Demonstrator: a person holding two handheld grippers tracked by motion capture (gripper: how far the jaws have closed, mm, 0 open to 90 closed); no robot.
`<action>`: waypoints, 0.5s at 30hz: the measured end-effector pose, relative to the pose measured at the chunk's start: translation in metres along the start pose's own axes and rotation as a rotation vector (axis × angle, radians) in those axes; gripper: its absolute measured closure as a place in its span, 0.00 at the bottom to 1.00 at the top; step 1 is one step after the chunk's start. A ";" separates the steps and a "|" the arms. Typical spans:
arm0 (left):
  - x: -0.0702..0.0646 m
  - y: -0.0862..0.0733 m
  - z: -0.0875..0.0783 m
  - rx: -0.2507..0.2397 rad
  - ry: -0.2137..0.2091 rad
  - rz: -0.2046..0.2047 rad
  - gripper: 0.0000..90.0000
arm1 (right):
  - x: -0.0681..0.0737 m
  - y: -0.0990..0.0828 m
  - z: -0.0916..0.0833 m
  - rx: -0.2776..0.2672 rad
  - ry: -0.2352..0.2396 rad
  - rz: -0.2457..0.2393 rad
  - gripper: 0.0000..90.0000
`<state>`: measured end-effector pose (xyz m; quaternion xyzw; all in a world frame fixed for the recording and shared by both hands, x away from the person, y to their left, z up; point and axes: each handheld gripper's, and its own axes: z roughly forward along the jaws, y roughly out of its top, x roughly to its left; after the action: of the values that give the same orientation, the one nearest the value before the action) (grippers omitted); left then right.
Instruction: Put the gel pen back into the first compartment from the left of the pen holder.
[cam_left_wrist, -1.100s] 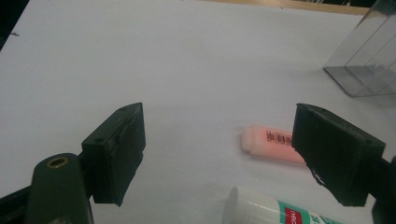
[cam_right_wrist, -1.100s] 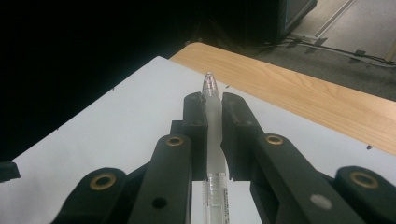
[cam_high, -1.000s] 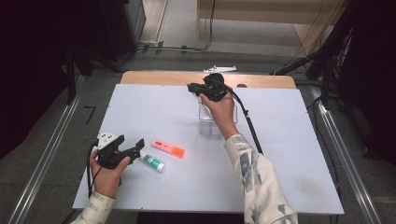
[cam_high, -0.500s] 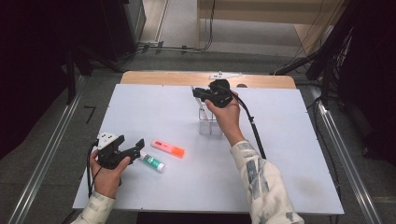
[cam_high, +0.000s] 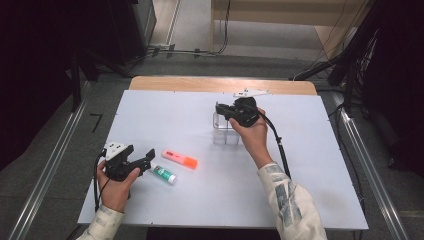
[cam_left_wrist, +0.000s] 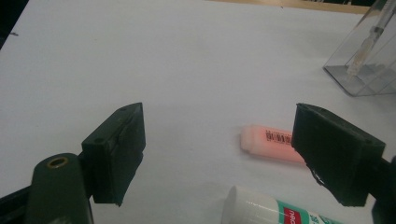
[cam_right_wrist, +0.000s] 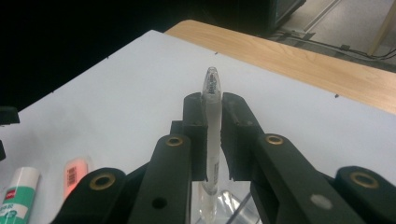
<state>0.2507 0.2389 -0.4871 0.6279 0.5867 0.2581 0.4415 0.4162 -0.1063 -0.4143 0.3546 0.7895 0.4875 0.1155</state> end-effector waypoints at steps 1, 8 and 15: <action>0.000 0.000 0.000 -0.001 0.000 0.000 0.20 | -0.001 -0.001 0.000 0.004 -0.002 0.003 0.87; 0.000 0.000 0.000 0.001 0.001 -0.001 0.20 | -0.003 -0.003 -0.002 0.004 -0.003 0.010 0.87; 0.000 0.000 0.000 0.000 0.000 -0.002 0.20 | -0.004 -0.004 0.001 0.012 -0.007 0.016 0.81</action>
<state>0.2508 0.2392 -0.4875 0.6273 0.5874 0.2575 0.4417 0.4176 -0.1096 -0.4188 0.3631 0.7892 0.4824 0.1122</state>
